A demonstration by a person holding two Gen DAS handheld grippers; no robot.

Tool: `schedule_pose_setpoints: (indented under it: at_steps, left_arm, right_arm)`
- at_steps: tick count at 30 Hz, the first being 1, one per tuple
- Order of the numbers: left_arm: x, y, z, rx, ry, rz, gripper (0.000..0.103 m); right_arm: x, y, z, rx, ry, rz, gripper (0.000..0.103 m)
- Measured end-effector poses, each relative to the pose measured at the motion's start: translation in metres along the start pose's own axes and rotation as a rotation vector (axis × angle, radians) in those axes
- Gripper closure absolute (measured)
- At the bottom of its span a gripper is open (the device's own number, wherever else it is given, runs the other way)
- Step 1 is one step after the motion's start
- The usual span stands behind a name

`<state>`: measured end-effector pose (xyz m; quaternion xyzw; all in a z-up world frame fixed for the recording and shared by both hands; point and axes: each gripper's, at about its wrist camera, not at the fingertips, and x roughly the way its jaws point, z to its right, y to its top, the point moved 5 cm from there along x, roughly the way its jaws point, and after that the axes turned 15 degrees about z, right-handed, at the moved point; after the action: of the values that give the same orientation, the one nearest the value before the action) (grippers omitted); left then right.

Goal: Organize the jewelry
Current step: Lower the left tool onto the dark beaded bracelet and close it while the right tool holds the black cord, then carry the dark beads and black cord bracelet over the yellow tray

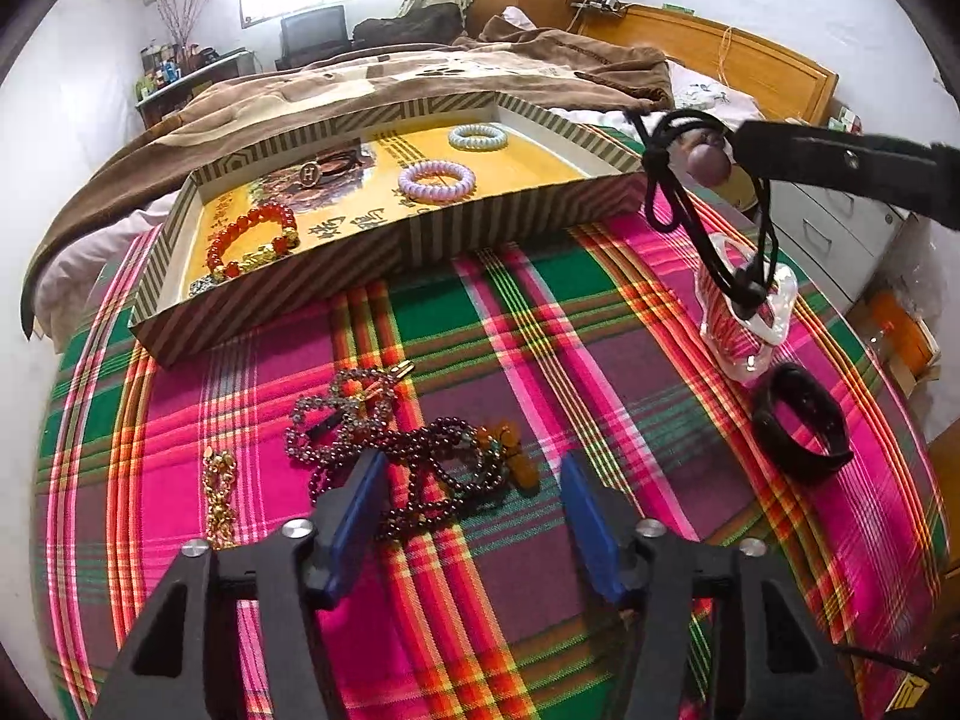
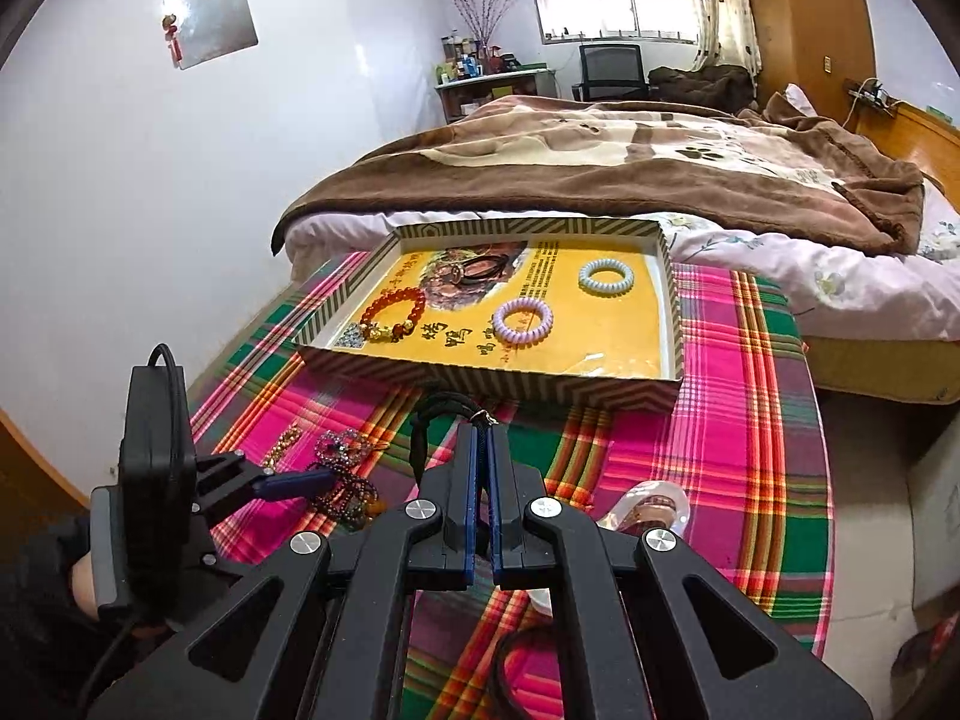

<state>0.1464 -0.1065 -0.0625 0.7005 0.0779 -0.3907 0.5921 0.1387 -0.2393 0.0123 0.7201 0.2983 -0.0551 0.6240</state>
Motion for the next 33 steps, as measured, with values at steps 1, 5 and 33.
schedule_pose_setpoints:
  at_steps: [1, 5, 33]
  left_arm:
    - [0.000, 0.001, -0.001, -0.002, 0.000, 0.001, 0.056]
    - [-0.001, 0.001, -0.001, 0.003, 0.007, 0.006, 0.075]
    - [-0.066, 0.054, -0.015, -0.078, 0.004, 0.172, 0.090]
  right_arm:
    - [0.000, 0.000, 0.000, 0.000, 0.002, -0.001, 0.100]
    - [-0.001, -0.002, 0.000, 0.003, 0.003, -0.003, 0.100]
    - [-0.024, 0.024, -0.007, -0.018, -0.030, 0.061, 0.100]
